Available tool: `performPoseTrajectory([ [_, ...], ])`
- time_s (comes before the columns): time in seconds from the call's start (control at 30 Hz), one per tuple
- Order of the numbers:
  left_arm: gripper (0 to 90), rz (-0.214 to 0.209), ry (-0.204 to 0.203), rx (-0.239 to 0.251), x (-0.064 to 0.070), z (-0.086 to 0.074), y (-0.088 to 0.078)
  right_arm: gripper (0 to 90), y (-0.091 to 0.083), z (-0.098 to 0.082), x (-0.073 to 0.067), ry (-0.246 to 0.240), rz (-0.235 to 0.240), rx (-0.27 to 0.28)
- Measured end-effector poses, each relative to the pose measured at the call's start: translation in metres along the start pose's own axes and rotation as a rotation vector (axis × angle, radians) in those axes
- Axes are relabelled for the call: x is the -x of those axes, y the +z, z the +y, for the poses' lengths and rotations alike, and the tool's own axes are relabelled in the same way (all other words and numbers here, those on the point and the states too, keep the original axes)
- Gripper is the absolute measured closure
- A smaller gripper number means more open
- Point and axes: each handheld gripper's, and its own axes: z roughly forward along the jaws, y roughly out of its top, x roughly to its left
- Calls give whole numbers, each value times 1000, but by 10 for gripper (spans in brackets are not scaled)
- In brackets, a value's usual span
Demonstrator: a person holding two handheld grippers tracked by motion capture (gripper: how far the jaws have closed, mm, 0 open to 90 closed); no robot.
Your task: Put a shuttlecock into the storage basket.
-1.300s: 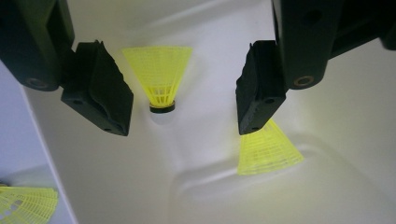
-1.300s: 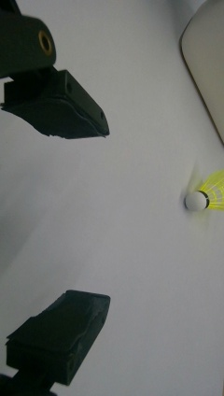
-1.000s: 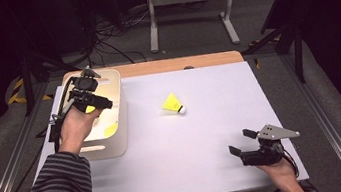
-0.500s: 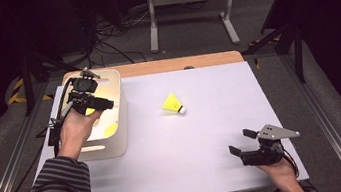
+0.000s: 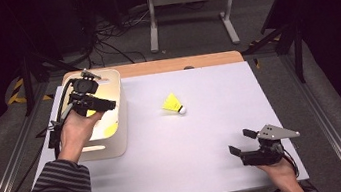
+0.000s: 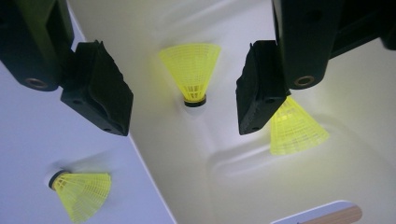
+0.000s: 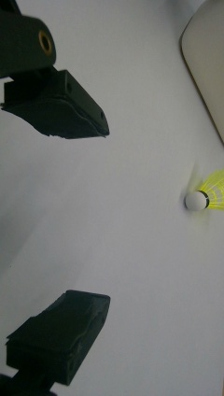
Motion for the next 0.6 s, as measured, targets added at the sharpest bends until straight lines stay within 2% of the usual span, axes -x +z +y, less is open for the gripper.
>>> performPoseTrajectory([
  [0.6,377,-53,32,30,14,-3,0,162,0,0,1,6,-1,-1],
])
